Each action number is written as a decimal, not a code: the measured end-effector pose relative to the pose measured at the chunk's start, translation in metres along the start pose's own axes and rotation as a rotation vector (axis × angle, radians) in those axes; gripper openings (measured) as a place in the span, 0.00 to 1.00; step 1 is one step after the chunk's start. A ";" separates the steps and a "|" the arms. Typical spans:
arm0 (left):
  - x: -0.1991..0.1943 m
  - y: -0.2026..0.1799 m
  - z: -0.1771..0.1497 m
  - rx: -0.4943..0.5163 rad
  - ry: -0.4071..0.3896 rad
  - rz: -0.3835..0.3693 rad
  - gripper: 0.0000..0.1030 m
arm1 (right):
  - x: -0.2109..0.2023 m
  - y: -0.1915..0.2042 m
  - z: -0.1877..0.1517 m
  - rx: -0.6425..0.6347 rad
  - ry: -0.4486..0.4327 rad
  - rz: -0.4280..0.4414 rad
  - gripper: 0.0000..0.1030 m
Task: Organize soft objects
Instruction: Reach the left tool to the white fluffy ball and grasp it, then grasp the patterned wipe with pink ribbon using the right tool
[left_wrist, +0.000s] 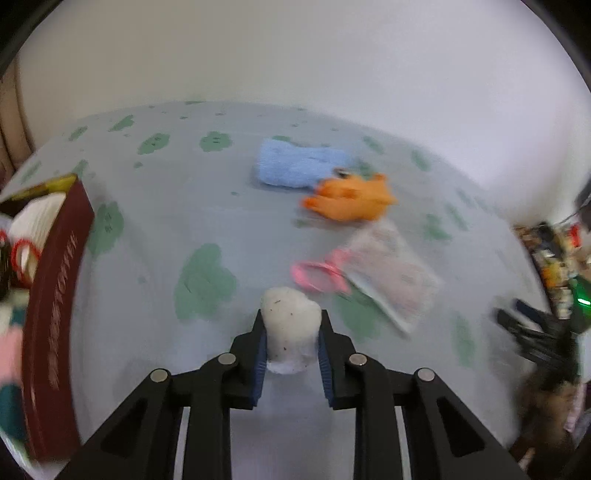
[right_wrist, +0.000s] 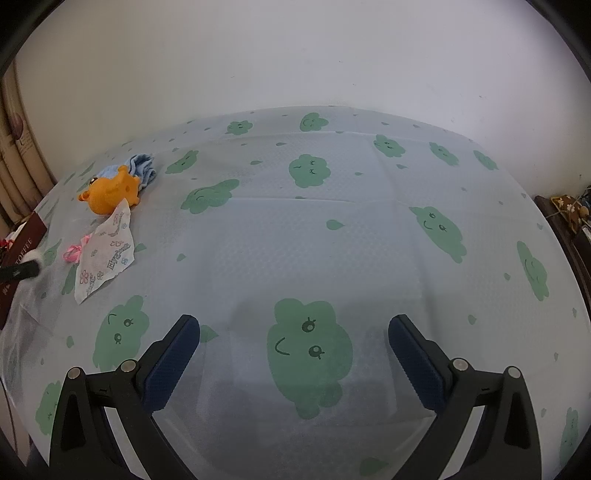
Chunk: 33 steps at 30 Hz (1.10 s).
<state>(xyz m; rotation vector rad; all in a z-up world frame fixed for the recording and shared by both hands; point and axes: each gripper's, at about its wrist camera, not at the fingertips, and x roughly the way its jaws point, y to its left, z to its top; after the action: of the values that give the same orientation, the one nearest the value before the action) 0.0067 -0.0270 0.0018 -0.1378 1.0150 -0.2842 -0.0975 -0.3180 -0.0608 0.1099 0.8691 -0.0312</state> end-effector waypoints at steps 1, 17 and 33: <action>-0.008 -0.004 -0.005 -0.003 -0.008 0.000 0.24 | 0.000 0.000 0.000 -0.001 0.001 -0.001 0.99; -0.093 -0.003 -0.064 -0.088 -0.019 -0.093 0.25 | 0.000 0.131 0.028 -0.338 0.003 0.286 1.00; -0.110 0.012 -0.066 -0.126 -0.031 -0.135 0.26 | 0.065 0.179 0.062 -0.437 0.199 0.246 0.28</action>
<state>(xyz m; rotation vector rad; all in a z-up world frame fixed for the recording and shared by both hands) -0.1018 0.0187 0.0544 -0.3247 0.9944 -0.3401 0.0040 -0.1460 -0.0559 -0.1937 1.0374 0.4044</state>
